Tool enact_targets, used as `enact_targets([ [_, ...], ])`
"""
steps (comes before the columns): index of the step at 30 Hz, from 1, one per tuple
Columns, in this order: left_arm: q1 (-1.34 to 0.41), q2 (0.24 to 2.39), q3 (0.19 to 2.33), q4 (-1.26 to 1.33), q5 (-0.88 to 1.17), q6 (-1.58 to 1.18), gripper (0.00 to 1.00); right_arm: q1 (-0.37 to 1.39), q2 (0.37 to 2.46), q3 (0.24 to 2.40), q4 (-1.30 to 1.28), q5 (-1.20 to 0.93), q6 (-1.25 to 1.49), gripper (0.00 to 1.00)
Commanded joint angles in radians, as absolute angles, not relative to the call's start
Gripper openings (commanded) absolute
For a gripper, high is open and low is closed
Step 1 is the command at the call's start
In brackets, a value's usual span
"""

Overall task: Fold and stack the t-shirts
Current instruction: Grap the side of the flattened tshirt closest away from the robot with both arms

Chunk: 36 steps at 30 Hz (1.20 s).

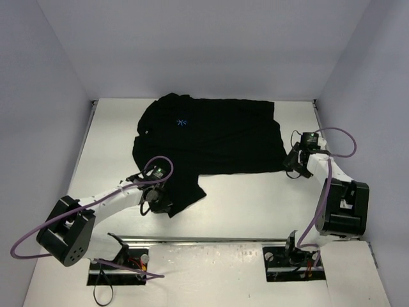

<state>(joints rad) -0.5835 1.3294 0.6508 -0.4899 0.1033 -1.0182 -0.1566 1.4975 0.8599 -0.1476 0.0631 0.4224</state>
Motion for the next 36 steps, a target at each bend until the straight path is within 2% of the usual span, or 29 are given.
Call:
enact_targets([
  [1, -0.591, 1.35, 0.666, -0.513, 0.09, -1.001, 0.0, -0.16, 1.538, 0.864, -0.093, 0.07, 0.429, 0.58],
  [11, -0.589, 1.368, 0.721, -0.524, 0.081, -0.963, 0.0, -0.158, 1.629, 0.863, -0.047, 0.066, 0.399, 0.59],
  [27, -0.586, 1.342, 0.711, -0.535, 0.078, -0.957, 0.0, -0.143, 1.662, 0.885, -0.011, 0.039, 0.374, 0.58],
  [30, -0.585, 1.325, 0.718, -0.551, 0.067, -0.952, 0.0, -0.143, 1.674, 0.874, -0.011, 0.05, 0.373, 0.56],
  [36, -0.574, 1.304, 0.748, -0.581, 0.048, -0.926, 0.0, -0.14, 1.691, 0.855, 0.024, 0.061, 0.367, 0.43],
])
